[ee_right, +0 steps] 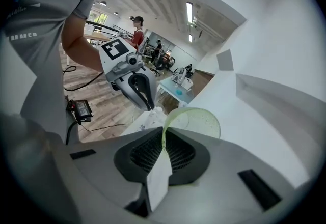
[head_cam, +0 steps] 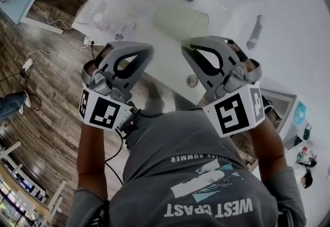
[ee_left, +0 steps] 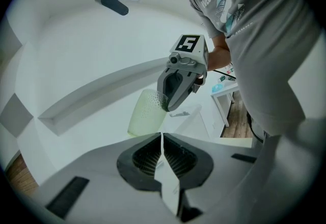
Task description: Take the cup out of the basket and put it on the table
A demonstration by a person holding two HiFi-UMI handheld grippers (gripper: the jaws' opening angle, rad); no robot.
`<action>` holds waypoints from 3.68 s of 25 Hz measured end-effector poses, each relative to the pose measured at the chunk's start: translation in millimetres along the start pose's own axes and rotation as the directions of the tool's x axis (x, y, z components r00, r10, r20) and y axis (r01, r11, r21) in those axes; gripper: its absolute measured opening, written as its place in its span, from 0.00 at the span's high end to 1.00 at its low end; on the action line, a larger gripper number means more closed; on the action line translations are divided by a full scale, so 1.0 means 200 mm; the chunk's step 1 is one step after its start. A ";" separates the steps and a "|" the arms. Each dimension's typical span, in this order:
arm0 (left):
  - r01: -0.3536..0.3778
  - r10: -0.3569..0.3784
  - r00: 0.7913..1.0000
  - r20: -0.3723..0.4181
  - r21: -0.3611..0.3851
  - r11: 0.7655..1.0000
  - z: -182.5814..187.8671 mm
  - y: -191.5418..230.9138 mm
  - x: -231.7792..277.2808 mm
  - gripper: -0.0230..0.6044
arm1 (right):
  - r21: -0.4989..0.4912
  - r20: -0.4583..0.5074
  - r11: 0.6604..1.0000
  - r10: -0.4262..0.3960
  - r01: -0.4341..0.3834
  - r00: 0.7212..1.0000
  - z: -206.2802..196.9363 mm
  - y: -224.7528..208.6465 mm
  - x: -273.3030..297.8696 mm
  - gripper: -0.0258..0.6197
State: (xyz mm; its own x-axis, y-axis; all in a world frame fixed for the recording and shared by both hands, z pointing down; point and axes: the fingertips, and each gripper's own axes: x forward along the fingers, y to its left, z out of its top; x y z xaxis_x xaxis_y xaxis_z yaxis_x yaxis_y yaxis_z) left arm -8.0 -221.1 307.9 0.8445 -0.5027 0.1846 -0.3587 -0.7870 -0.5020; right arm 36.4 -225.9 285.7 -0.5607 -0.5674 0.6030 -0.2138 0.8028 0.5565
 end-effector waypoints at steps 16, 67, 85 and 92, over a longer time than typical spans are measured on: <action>-0.055 0.049 0.997 -0.062 -0.084 0.995 -0.19 -0.05 -0.16 0.95 | 0.030 -0.033 0.978 0.207 -0.206 0.978 -0.11 0.47 0.32 0.92; -0.148 0.113 0.980 -0.165 -0.216 0.965 -0.40 -0.21 -0.32 0.95 | -0.055 -0.467 0.814 0.491 -0.579 0.735 -0.75 1.01 0.88 0.86; -0.061 0.048 0.995 -0.082 -0.170 0.984 -0.14 -0.09 -0.30 0.95 | 0.146 0.206 0.977 0.123 -0.155 0.971 -0.02 0.38 0.32 0.94; -0.023 0.019 0.999 -0.035 -0.115 0.993 0.04 -0.08 -0.26 0.95 | 0.203 0.371 0.974 0.020 -0.102 0.929 0.22 0.27 -0.03 0.94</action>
State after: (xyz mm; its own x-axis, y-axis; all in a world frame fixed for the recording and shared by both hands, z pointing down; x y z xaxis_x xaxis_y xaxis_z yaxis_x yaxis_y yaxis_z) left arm -42.0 -179.3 299.6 0.8232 -0.5296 0.2048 -0.4209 -0.8112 -0.4060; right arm -6.7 -170.1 286.6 -0.8213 -0.4433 0.3591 -0.3139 0.8767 0.3644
